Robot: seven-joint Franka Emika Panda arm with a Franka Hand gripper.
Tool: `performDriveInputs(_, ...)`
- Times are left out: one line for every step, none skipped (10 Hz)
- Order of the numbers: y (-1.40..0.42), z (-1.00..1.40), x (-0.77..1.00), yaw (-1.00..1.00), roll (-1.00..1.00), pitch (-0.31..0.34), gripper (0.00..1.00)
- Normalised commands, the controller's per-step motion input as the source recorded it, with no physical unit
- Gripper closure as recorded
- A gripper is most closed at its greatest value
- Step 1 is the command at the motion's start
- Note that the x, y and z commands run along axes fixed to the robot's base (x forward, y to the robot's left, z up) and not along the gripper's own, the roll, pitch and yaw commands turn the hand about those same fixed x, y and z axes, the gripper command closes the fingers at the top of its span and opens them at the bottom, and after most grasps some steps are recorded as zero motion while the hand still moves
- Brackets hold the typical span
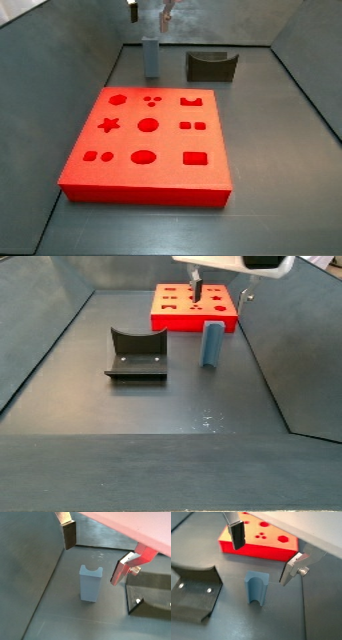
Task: Pick up the arch object. Move up. Place the arch object on the fixture. Regrasp the arch object. Rotate the arch object. Move to above the board. Insert the arch object.
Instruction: Rotate the arch object.
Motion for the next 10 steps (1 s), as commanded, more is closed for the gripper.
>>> performDriveInputs(0.00,-0.03,0.04,1.00,-0.05,0.015,0.00)
performDriveInputs(0.00,-0.03,0.04,1.00,-0.05,0.018,0.00)
performDriveInputs(0.00,-0.03,0.04,1.00,-0.06,0.019,0.00)
performDriveInputs(0.00,-0.03,0.04,1.00,-0.07,0.023,0.00)
performDriveInputs(0.00,-0.03,0.04,1.00,-0.09,0.029,0.00)
performDriveInputs(0.00,-0.03,0.04,1.00,-0.11,0.036,0.00)
performDriveInputs(0.00,-0.03,0.04,0.75,-0.11,0.037,0.00)
performDriveInputs(0.00,-0.03,0.04,0.51,-0.10,0.037,0.00)
performDriveInputs(0.00,-0.03,0.04,0.29,-0.10,0.037,0.00)
performDriveInputs(0.00,-1.00,0.00,0.19,-0.09,0.037,0.00)
